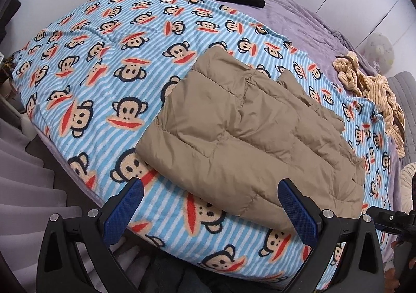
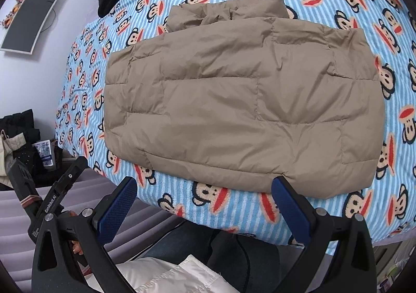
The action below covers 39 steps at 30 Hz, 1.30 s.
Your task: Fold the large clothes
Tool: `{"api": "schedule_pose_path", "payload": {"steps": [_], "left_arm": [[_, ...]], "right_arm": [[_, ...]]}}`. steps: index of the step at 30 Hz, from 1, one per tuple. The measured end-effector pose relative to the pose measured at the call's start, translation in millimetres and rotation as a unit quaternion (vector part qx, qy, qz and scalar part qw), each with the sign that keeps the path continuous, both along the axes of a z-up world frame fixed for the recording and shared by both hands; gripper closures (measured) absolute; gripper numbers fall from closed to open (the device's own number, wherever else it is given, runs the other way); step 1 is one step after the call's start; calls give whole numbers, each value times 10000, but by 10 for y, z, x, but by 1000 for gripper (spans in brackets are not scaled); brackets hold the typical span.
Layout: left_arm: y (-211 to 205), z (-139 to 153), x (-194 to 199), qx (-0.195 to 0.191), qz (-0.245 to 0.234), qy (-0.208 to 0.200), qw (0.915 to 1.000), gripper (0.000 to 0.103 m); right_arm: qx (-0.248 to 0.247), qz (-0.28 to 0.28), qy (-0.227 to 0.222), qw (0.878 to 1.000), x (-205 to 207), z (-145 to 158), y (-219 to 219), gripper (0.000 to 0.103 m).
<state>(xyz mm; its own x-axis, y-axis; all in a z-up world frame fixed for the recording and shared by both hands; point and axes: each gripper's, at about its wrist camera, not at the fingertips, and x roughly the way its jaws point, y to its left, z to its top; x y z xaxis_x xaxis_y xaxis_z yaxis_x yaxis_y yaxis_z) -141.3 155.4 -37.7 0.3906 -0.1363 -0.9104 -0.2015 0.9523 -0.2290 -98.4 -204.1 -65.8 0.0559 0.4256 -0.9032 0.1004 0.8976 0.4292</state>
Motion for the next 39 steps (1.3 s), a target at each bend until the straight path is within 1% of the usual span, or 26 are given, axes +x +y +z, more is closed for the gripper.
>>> {"api": "schedule_pose_path", "payload": {"steps": [3, 6, 11, 14, 20, 23, 25, 28, 31, 32, 33, 34, 36, 38, 39], "left_arm": [[-33, -2, -10, 59, -39, 23, 10000, 0], [-61, -33, 1, 130, -144, 70, 9998, 0], [-8, -88, 106, 204, -306, 157, 9992, 0], [34, -118, 231, 317, -534, 187, 9979, 0], [90, -267, 611, 466, -1095, 439, 9919, 0], [104, -298, 813, 470, -1322, 482, 9889, 0], [104, -344, 958, 467, -1501, 524, 9862, 0], [76, -451, 1148, 561, -1732, 674, 9810, 0], [46, -537, 1279, 544, -1878, 779, 9776, 0], [43, -554, 1305, 535, -1913, 795, 9768, 0], [39, -567, 1331, 527, -1943, 809, 9762, 0], [37, -574, 1348, 513, -1959, 821, 9758, 0], [43, -591, 1395, 454, -1989, 847, 9753, 0], [57, -616, 1437, 427, -2029, 865, 9744, 0], [63, -631, 1461, 418, -2050, 867, 9740, 0]], "right_arm": [[82, 14, 15, 10000, -9, -25, -10, 0], [185, -96, 41, 9998, -39, -63, -83, 0], [334, -479, 131, 9982, -107, -161, -231, 0], [404, -727, 116, 9965, -133, -184, -288, 0], [518, -1227, 109, 9910, -93, -313, -231, 0], [576, -1494, 128, 9870, -71, -352, -163, 0], [541, -1595, 92, 9857, -31, -361, -111, 0], [496, -1802, 19, 9824, 60, -387, -50, 0], [445, -2032, -17, 9781, 148, -423, -17, 1], [419, -2086, -50, 9771, 178, -423, 2, 4], [389, -2124, -67, 9764, 199, -421, 16, 10], [351, -2165, -65, 9756, 221, -422, 30, 14], [351, -2226, -29, 9743, 259, -443, 49, 32], [390, -2268, 9, 9732, 305, -475, 72, 41], [399, -2279, 22, 9729, 331, -491, 89, 44]]}}
